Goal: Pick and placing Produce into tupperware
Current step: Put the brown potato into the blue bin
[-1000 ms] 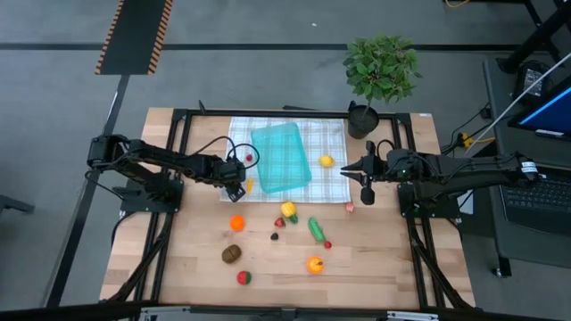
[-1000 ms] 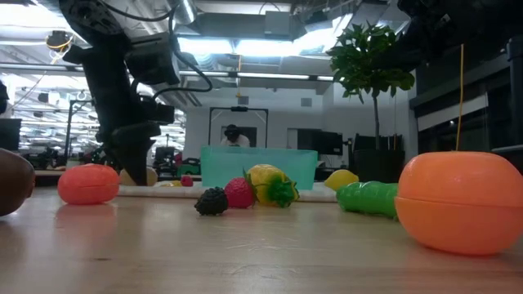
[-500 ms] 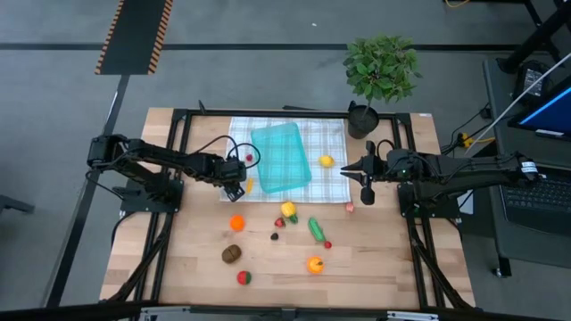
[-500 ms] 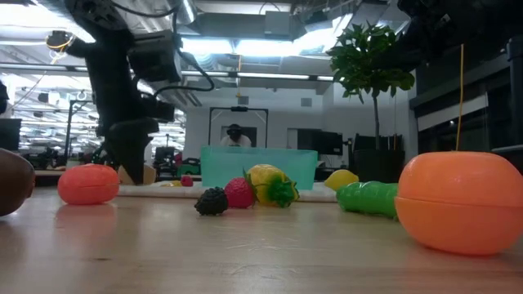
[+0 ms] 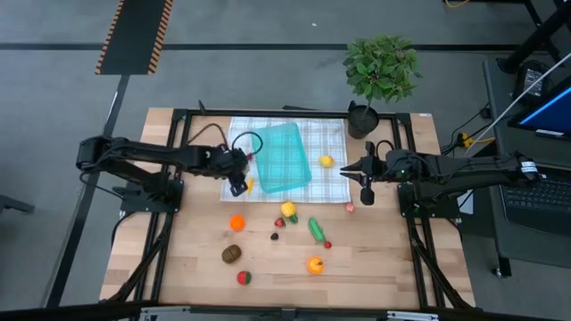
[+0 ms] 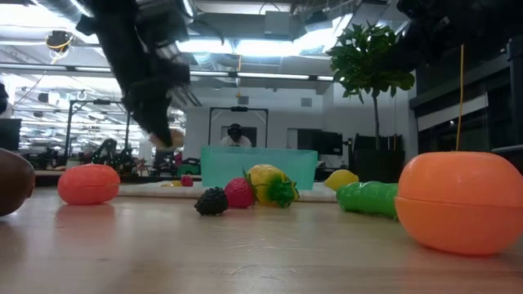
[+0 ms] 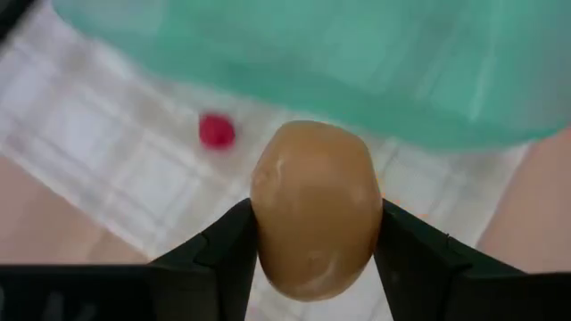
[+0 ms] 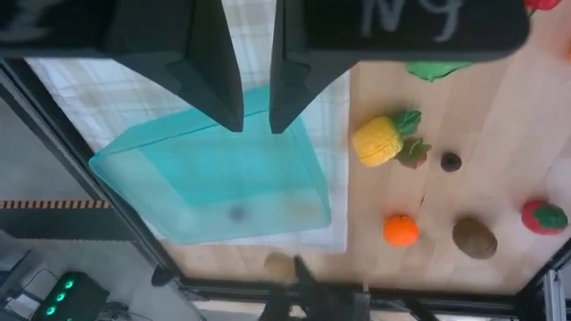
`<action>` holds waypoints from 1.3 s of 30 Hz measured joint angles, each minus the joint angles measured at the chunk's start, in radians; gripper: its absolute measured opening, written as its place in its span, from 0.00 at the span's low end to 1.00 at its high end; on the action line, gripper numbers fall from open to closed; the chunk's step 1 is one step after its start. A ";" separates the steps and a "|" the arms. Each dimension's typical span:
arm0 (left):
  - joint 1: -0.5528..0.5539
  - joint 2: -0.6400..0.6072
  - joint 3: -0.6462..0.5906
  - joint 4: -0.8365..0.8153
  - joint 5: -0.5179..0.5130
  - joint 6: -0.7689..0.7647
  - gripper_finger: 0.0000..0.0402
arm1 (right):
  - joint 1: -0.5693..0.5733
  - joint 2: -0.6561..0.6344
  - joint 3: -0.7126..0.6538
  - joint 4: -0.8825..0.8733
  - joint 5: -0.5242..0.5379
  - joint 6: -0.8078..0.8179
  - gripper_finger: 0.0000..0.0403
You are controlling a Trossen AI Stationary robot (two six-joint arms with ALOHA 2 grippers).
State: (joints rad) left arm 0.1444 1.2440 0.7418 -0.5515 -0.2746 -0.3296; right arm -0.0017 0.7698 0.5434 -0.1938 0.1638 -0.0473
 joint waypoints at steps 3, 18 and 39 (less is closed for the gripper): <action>0.003 -0.074 0.000 0.053 0.001 0.041 0.46 | 0.000 0.022 0.000 0.003 0.000 -0.012 0.15; -0.004 -0.413 -0.251 0.571 0.096 0.218 0.47 | 0.000 0.118 0.000 0.115 0.000 -0.038 0.15; -0.002 -0.517 -0.514 1.020 0.320 0.318 0.47 | -0.065 0.104 -0.252 0.679 -0.173 0.001 0.15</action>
State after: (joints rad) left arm 0.1421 0.7267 0.2279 0.4683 0.0452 -0.0119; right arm -0.0670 0.8738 0.2915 0.4849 -0.0091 -0.0463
